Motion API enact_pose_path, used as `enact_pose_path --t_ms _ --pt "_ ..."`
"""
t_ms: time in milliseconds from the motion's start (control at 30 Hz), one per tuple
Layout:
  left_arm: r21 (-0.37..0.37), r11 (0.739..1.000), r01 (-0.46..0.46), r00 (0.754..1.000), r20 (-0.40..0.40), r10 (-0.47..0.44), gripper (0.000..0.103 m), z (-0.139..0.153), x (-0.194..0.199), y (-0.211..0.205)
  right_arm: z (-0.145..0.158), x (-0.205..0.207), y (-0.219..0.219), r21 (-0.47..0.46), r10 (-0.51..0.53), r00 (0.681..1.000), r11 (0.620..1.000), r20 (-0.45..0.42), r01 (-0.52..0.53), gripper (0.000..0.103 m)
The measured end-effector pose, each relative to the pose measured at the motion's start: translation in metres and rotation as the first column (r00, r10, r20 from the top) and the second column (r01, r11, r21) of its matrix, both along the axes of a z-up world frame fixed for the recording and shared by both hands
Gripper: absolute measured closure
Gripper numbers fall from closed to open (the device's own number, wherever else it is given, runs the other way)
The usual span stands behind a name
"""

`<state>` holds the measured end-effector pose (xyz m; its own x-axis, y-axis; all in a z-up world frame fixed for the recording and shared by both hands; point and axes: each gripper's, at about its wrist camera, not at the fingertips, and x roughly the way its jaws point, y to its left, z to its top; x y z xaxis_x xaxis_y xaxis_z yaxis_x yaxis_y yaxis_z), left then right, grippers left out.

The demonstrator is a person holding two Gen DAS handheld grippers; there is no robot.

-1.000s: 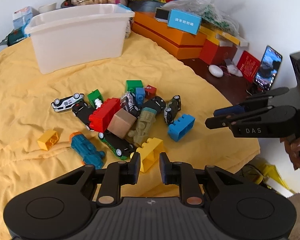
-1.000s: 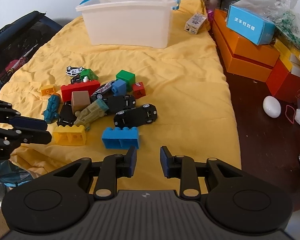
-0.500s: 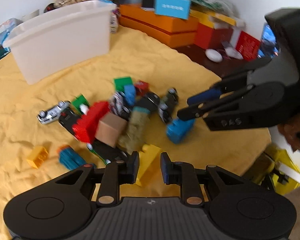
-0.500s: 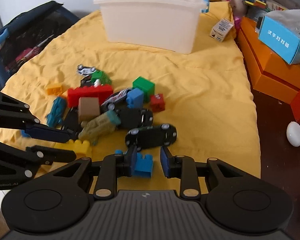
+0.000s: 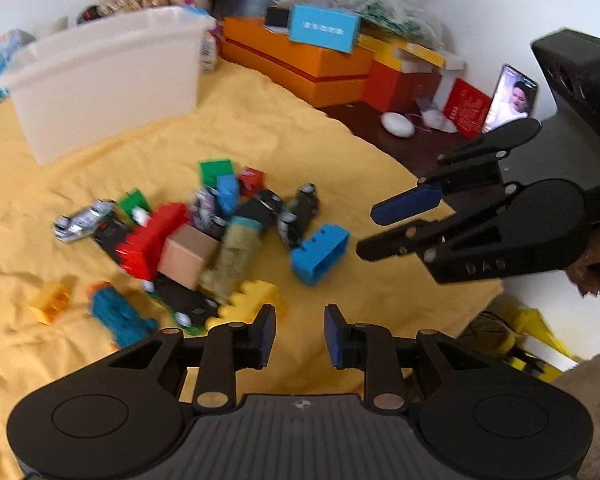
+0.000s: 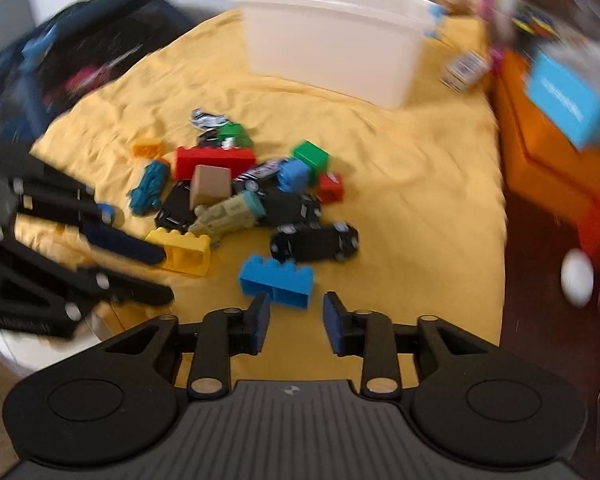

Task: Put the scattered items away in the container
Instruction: 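Close the left tool on the yellow brick while the right tool grasps the blue brick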

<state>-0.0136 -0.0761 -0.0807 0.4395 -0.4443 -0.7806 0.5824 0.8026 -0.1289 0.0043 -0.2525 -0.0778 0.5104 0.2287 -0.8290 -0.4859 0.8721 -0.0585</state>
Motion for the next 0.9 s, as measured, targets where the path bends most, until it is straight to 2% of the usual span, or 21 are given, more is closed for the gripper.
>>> enact_pose_path --t_ms 67,133,233,300,367,433,567,667,900 --pt "0.026 0.999 -0.023 1.0 0.02 0.022 0.071 0.003 0.003 0.004 -0.001 0.002 0.008 -0.053 0.069 0.997 0.996 0.017 -0.068 0.069" --pt "0.034 0.998 -0.059 0.998 0.028 0.058 0.071 0.005 0.01 0.011 0.001 0.005 0.01 -0.056 0.085 0.996 0.995 0.033 -0.083 0.069" --pt "0.041 0.993 -0.11 0.993 0.046 0.109 0.071 0.005 0.028 0.015 0.004 0.022 0.003 0.015 0.008 1.0 1.0 0.028 -0.008 0.07" --pt "0.074 0.99 -0.121 0.991 0.058 0.117 0.071 -0.001 0.038 0.011 -0.002 0.037 -0.004 0.05 -0.076 0.997 0.996 -0.004 0.076 0.069" --pt "0.092 0.991 -0.093 0.995 0.052 0.089 0.071 -0.007 0.041 0.004 -0.013 0.05 -0.012 0.091 -0.127 0.989 0.987 -0.076 0.134 0.069" --pt "0.098 0.994 -0.045 0.999 0.034 0.042 0.071 -0.011 0.034 -0.002 -0.021 0.053 -0.015 0.132 -0.129 0.982 0.98 -0.14 0.147 0.069" --pt "0.096 0.995 0.012 1.0 0.001 -0.013 0.069 -0.019 0.015 -0.01 -0.02 0.036 -0.011 0.125 -0.069 0.987 0.988 -0.145 0.087 0.069" --pt "0.113 0.993 0.029 0.999 0.03 -0.033 0.066 -0.019 0.006 -0.013 -0.016 0.024 -0.016 0.137 -0.037 0.988 0.989 -0.151 0.058 0.068" --pt "0.055 0.998 0.04 0.999 -0.014 -0.039 0.066 -0.012 0.005 -0.008 -0.009 0.009 -0.014 0.093 0.087 0.983 0.993 -0.163 -0.073 0.068"
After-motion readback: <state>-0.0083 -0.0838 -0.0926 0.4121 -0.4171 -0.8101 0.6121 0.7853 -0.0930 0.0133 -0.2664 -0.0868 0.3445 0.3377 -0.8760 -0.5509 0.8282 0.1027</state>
